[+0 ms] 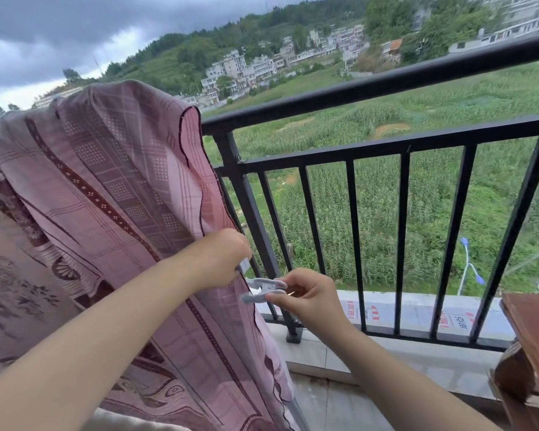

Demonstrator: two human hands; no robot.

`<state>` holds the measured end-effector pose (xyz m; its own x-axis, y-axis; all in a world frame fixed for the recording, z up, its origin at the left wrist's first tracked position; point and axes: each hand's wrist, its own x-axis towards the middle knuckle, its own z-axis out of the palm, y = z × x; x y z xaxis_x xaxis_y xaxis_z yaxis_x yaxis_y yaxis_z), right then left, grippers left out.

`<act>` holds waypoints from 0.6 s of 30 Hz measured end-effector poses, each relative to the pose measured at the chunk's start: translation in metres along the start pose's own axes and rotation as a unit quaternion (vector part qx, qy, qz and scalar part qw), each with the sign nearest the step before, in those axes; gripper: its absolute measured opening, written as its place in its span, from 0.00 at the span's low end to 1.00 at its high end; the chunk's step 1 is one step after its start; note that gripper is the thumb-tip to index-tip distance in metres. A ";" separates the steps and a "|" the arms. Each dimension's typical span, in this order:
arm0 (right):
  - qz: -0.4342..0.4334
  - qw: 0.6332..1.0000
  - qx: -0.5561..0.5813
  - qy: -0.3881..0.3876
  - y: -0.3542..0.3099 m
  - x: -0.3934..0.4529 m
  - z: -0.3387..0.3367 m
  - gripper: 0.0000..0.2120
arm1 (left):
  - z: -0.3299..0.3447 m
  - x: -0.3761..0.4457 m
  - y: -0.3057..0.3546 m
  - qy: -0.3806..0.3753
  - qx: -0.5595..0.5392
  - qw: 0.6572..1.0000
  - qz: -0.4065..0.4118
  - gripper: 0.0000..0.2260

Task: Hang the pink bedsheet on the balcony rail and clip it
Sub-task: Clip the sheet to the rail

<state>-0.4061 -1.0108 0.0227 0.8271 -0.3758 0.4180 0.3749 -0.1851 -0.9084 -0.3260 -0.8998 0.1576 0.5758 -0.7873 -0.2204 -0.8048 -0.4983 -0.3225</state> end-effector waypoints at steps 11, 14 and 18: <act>-0.083 0.990 -0.038 0.106 0.002 0.007 0.004 0.14 | -0.002 -0.009 0.006 0.195 0.001 0.971 0.137 0.19; -0.073 0.991 -0.044 0.105 0.005 0.010 0.009 0.11 | -0.001 -0.011 0.009 0.200 -0.011 0.969 0.144 0.14; -0.053 0.993 -0.064 0.082 0.009 0.012 0.013 0.10 | 0.004 -0.010 0.005 0.210 -0.019 0.968 0.138 0.14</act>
<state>-0.3870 -1.0058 0.0194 0.7026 -0.4891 0.5168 0.3912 -0.3411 -0.8547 -0.3350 -0.8928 0.1543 0.2358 -0.9664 0.1025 -0.9288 -0.2552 -0.2686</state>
